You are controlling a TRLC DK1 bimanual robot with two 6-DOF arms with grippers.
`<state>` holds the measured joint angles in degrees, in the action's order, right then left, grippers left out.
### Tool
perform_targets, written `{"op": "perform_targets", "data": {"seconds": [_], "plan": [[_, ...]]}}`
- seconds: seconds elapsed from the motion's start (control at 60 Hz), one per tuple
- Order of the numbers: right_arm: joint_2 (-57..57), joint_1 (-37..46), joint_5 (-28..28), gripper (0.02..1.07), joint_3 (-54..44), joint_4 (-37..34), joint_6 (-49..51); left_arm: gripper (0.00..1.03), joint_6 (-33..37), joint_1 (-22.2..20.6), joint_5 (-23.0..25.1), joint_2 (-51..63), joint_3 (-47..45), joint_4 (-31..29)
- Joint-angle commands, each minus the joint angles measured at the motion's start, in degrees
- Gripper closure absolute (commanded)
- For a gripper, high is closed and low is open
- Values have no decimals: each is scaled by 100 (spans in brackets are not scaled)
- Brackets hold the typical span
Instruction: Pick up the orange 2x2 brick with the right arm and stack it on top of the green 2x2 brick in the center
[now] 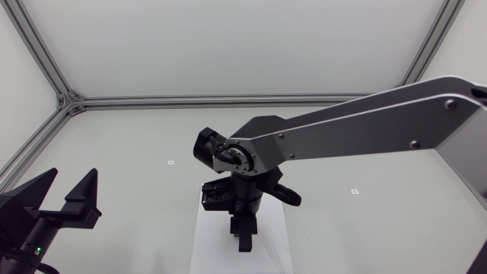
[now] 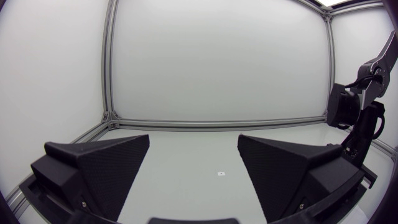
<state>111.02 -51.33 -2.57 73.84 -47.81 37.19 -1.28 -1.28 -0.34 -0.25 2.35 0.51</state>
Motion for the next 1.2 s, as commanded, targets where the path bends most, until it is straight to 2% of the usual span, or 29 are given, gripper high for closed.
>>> {"op": "perform_targets", "data": {"seconds": [0.0,1.183], "plan": [[438,-79,-60,101,-300,-281,122,4,75,31,25,-45,-235,-87],[570,-70,-218,101,-89,-158,-142,4,75,31,25,-45,-235,-87]]}}
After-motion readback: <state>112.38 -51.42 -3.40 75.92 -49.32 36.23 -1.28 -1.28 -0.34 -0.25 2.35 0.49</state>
